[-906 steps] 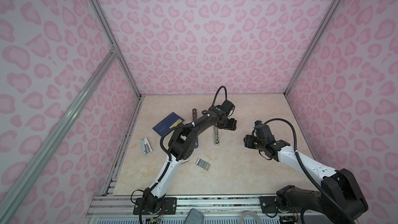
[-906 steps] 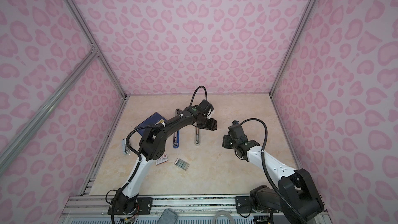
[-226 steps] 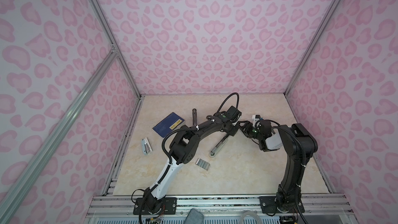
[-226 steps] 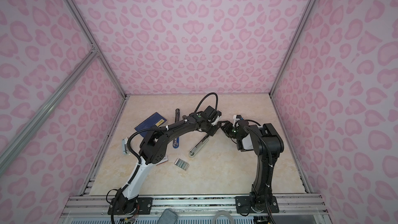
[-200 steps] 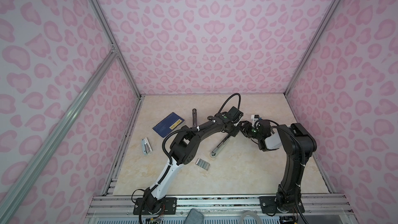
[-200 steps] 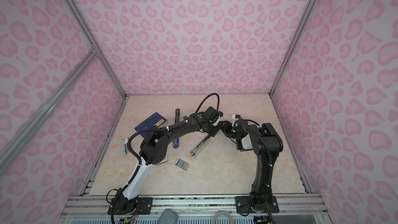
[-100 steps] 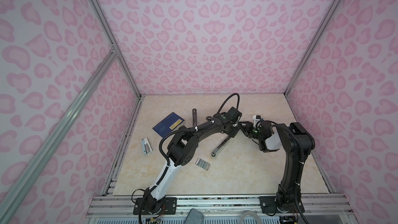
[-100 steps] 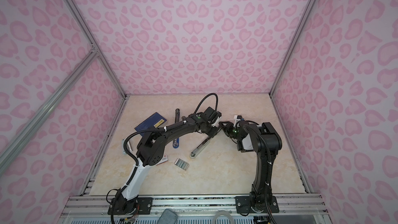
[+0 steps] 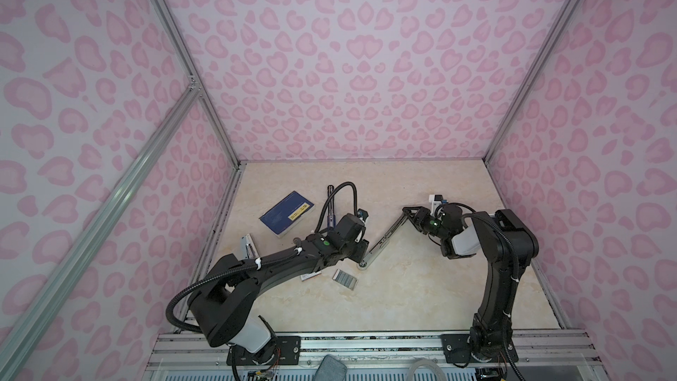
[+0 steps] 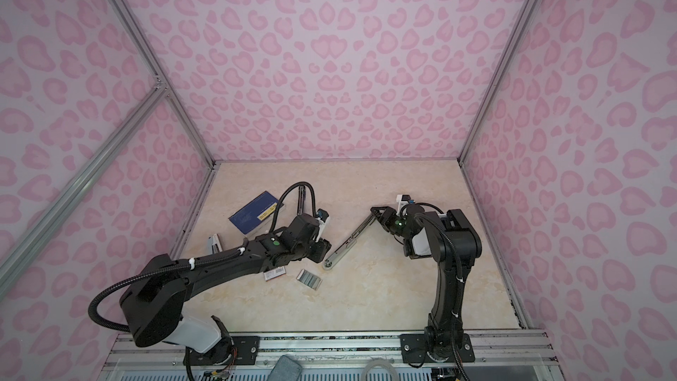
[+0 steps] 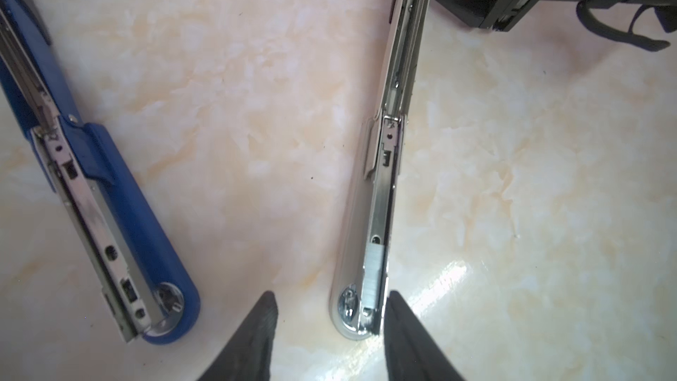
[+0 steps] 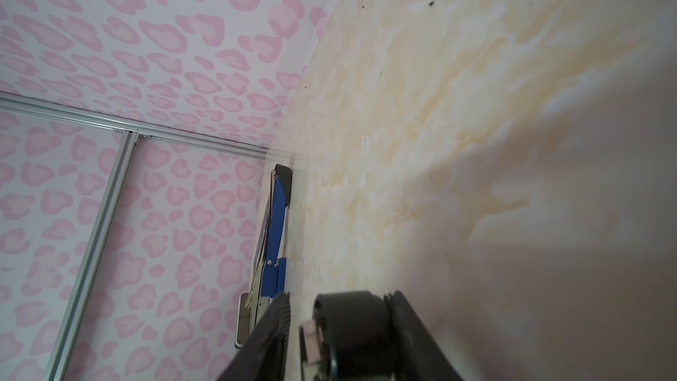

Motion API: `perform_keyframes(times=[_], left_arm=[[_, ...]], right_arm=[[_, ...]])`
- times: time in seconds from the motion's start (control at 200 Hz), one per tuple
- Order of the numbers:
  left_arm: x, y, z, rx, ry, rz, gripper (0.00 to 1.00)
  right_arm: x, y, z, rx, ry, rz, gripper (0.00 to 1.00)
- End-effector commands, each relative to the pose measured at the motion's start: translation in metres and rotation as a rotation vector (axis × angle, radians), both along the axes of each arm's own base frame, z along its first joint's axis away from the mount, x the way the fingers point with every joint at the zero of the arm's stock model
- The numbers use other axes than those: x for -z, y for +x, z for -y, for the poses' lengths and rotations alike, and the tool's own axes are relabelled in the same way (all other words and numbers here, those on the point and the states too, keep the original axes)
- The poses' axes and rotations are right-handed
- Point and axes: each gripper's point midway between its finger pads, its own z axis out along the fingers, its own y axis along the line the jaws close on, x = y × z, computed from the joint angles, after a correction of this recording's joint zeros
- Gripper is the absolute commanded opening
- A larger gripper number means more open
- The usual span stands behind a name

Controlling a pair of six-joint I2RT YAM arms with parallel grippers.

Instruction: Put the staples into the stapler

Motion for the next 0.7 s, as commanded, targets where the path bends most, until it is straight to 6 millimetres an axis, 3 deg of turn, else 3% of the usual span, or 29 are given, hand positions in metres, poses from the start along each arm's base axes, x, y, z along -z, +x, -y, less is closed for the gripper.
perform_keyframes(times=[0.0,0.205,0.46,0.695], left_arm=[[-0.014,0.003,0.011,-0.015,-0.15,0.058,0.51],[0.019,-0.019,0.007,0.009,-0.071,0.081,0.5],[0.036,-0.024,0.019,0.025,-0.025,0.092,0.47],[0.043,-0.022,0.023,0.032,-0.004,0.08,0.37]], right_arm=[[-0.001,-0.003,-0.008,-0.035,-0.027,0.017,0.45],[-0.001,-0.002,-0.009,-0.033,-0.026,0.013,0.45],[-0.004,-0.003,-0.009,-0.031,-0.036,0.015,0.45],[-0.005,-0.003,-0.009,-0.03,-0.04,0.018,0.45]])
